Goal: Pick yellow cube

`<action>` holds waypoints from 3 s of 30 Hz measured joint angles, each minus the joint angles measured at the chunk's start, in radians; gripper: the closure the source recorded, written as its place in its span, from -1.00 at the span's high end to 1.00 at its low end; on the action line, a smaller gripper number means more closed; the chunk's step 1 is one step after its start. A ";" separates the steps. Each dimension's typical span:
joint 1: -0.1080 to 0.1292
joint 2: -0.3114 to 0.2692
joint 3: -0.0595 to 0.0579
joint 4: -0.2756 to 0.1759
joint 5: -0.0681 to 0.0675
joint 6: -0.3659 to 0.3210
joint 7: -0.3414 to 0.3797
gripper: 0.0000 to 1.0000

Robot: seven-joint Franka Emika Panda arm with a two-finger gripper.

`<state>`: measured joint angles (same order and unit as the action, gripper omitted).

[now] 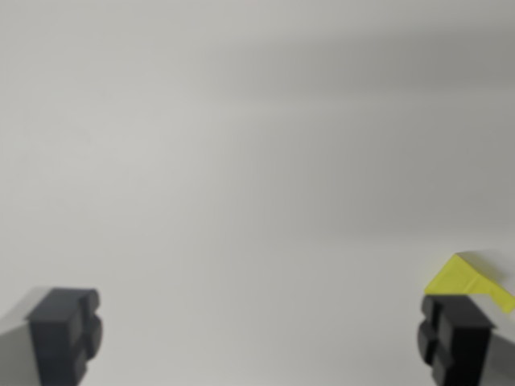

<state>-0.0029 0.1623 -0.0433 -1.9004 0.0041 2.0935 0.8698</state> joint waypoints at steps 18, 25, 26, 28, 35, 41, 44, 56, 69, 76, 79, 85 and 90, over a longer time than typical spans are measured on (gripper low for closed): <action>-0.037 -0.024 -0.001 -0.107 0.000 0.079 0.025 1.00; -0.061 -0.032 -0.001 -0.166 0.000 0.127 0.035 1.00; -0.064 -0.033 -0.001 -0.174 0.000 0.134 0.036 1.00; -0.071 -0.034 -0.001 -0.189 0.000 0.148 0.039 1.00; -0.096 -0.037 -0.001 -0.242 0.000 0.196 0.047 1.00; -0.119 -0.035 -0.001 -0.283 0.000 0.237 0.053 1.00; -0.130 -0.034 -0.001 -0.303 0.001 0.257 0.056 1.00; -0.177 -0.019 -0.001 -0.374 0.003 0.340 0.065 1.00; -0.231 0.011 -0.001 -0.437 0.007 0.429 0.071 1.00; -0.261 0.032 -0.001 -0.465 0.010 0.477 0.072 1.00; -0.274 0.043 -0.001 -0.476 0.011 0.497 0.072 1.00; -0.301 0.067 -0.001 -0.495 0.015 0.538 0.072 1.00; -0.323 0.089 -0.001 -0.508 0.019 0.572 0.071 1.00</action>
<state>-0.3258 0.2511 -0.0443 -2.4086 0.0228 2.6653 0.9405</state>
